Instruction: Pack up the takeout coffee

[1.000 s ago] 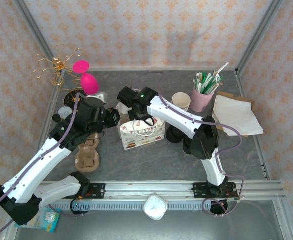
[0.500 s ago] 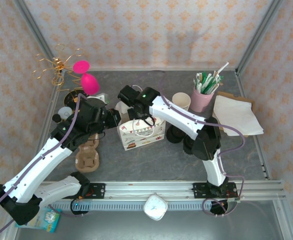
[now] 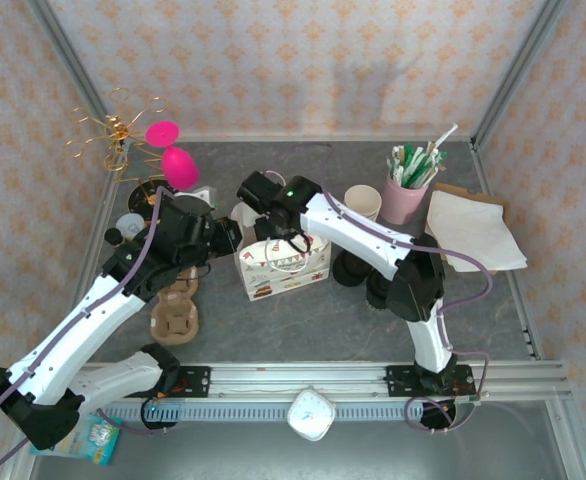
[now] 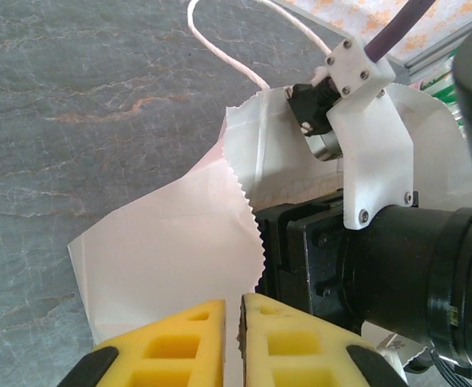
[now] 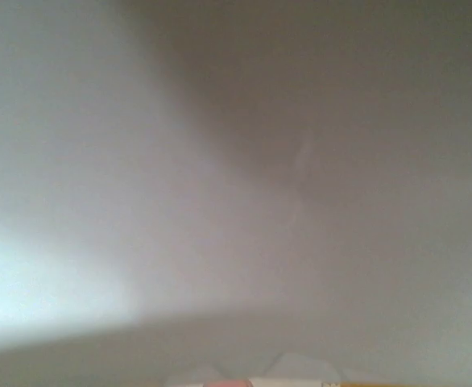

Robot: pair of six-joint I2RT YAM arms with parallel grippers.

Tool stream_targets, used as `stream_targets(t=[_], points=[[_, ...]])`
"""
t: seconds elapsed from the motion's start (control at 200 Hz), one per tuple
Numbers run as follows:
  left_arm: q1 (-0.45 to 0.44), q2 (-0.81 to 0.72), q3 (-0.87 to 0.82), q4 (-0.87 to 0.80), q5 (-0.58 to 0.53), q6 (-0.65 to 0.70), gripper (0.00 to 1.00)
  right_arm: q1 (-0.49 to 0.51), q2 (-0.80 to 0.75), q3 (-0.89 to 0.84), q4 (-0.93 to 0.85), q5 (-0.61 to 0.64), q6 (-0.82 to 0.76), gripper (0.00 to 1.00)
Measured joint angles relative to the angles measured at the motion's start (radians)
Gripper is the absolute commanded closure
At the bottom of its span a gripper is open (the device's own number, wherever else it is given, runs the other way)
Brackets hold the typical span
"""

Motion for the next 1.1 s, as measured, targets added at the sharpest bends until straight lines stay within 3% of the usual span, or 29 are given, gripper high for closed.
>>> stream_targets(t=[0.12, 0.205, 0.52, 0.846, 1.101], points=[[0.000, 0.000, 0.000, 0.000, 0.000, 0.002, 0.76, 0.000, -0.005, 0.013, -0.001, 0.001, 0.001, 0.34], [0.000, 0.000, 0.000, 0.000, 0.000, 0.001, 0.64, 0.000, -0.011, 0.018, 0.000, 0.003, 0.000, 0.31], [0.000, 0.000, 0.027, -0.039, -0.059, 0.029, 0.38, 0.000, -0.072, 0.019, -0.016, 0.009, 0.001, 0.27], [0.006, 0.030, 0.183, -0.102, -0.194, 0.180, 0.28, 0.000, -0.143, 0.019, -0.019, 0.011, 0.013, 0.24], [0.011, 0.140, 0.290, -0.097, -0.153, 0.367, 0.23, 0.000, -0.220, 0.032, -0.024, 0.025, 0.043, 0.25]])
